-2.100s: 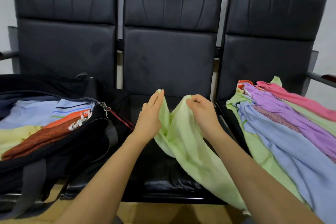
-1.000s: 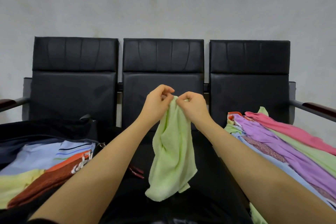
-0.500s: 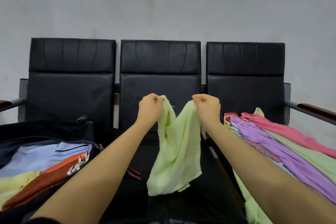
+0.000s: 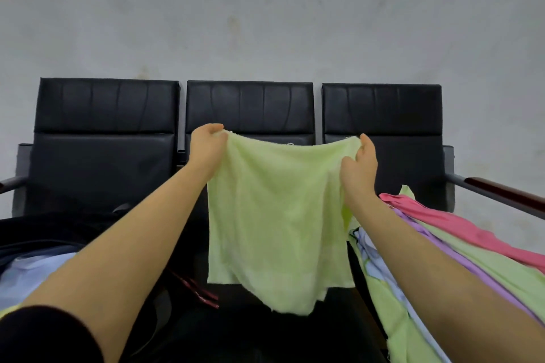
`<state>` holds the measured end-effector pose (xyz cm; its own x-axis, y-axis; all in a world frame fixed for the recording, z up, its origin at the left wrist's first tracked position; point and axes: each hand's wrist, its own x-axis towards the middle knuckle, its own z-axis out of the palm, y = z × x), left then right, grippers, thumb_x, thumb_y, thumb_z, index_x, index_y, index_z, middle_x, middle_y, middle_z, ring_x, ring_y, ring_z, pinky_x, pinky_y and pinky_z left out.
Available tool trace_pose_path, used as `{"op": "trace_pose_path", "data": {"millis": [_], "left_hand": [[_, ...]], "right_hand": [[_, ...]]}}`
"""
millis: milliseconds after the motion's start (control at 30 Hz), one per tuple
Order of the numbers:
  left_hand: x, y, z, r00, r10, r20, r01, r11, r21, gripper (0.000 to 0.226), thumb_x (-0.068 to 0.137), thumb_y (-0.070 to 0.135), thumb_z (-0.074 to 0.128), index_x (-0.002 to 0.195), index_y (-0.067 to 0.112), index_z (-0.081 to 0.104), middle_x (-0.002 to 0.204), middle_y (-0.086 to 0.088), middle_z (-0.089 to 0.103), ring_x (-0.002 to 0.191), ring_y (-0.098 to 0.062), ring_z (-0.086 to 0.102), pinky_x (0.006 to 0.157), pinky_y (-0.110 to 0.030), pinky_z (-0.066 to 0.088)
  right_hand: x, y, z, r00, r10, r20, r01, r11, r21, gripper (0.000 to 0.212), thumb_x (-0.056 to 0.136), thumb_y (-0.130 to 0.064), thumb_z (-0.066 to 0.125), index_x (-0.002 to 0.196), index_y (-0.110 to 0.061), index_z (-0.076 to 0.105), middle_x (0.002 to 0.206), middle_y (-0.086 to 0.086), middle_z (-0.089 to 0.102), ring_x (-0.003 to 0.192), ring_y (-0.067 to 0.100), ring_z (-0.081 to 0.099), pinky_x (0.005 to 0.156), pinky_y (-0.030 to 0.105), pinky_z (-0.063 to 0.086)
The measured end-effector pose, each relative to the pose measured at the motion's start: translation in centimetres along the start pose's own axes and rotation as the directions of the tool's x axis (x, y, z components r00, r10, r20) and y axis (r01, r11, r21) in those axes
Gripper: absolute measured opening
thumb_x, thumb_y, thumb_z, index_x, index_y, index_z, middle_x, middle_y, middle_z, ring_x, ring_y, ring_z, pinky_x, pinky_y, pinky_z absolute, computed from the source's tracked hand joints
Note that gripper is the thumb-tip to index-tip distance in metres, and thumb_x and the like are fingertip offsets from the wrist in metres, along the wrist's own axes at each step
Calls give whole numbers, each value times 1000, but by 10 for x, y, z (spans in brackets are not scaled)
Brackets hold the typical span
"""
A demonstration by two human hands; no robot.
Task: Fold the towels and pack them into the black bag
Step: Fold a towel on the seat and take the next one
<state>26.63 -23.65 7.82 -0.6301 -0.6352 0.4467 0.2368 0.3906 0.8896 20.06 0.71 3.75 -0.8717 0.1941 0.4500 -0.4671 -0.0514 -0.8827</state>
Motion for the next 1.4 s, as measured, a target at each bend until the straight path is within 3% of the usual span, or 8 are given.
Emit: {"op": "trace_pose_path", "data": {"millis": [100,200,367,533,833,1000,1233,1400], "left_hand": [[-3,1,-2,986,78,148,-107,973,203,40,87,1,51,123,18,55,120,2,51,111,-19,51,81,-28,47],[-4,-4,-6,977,111,182,-174,907,384,55,89,2,49,142,9,40,149,-9,36,134,-23,38,103,-31,40],[-12,-8,-12,979,196,-62,-170,941,294,29,94,9,50,120,7,65,116,-9,66,70,-5,56,63,-12,42],[-14,-10,-21,968,153,-201,-111,973,203,35,96,2,39,120,7,64,118,-9,64,93,-26,63,79,-28,51],[-6,-3,-25,978,104,-178,-67,977,201,53,89,-5,33,136,12,50,136,-8,53,91,-33,62,58,-25,43],[-1,-1,-38,972,42,-232,5,980,201,47,90,-5,37,131,8,55,135,-10,53,109,-28,59,76,-27,45],[-3,8,-44,957,64,-282,8,968,249,47,84,-12,33,112,8,66,116,-13,62,84,-28,59,67,-30,45],[-5,13,-44,965,24,-262,28,981,194,47,83,-14,34,113,4,66,121,-13,60,98,-27,59,74,-30,46]], "right_hand": [[-1,1,-3,1000,-6,3,6,1000,2,57,88,3,39,140,-20,40,129,-7,46,112,19,54,93,37,46],[-3,2,-2,996,-36,-80,36,999,-1,30,94,-11,47,122,-15,57,114,-2,60,103,17,58,90,32,47],[0,5,0,988,-25,-153,26,1000,2,28,91,-2,47,111,-12,64,106,3,64,93,16,59,84,28,47],[9,4,3,992,12,-126,-6,999,50,51,87,7,35,122,-18,61,100,0,57,63,-2,37,63,19,38],[12,-22,9,991,2,-137,5,999,51,51,85,8,41,129,-12,57,126,3,57,87,16,51,70,22,45],[10,-25,6,987,-27,-158,20,999,-44,56,82,13,36,130,-9,55,131,8,52,108,29,58,88,36,50],[10,-35,5,984,-148,-95,116,953,-281,53,84,13,36,132,-4,52,131,15,47,114,29,53,91,32,46],[12,-35,3,981,-191,-30,154,866,-475,43,86,14,34,119,1,58,121,19,46,103,32,51,76,34,43]]}}
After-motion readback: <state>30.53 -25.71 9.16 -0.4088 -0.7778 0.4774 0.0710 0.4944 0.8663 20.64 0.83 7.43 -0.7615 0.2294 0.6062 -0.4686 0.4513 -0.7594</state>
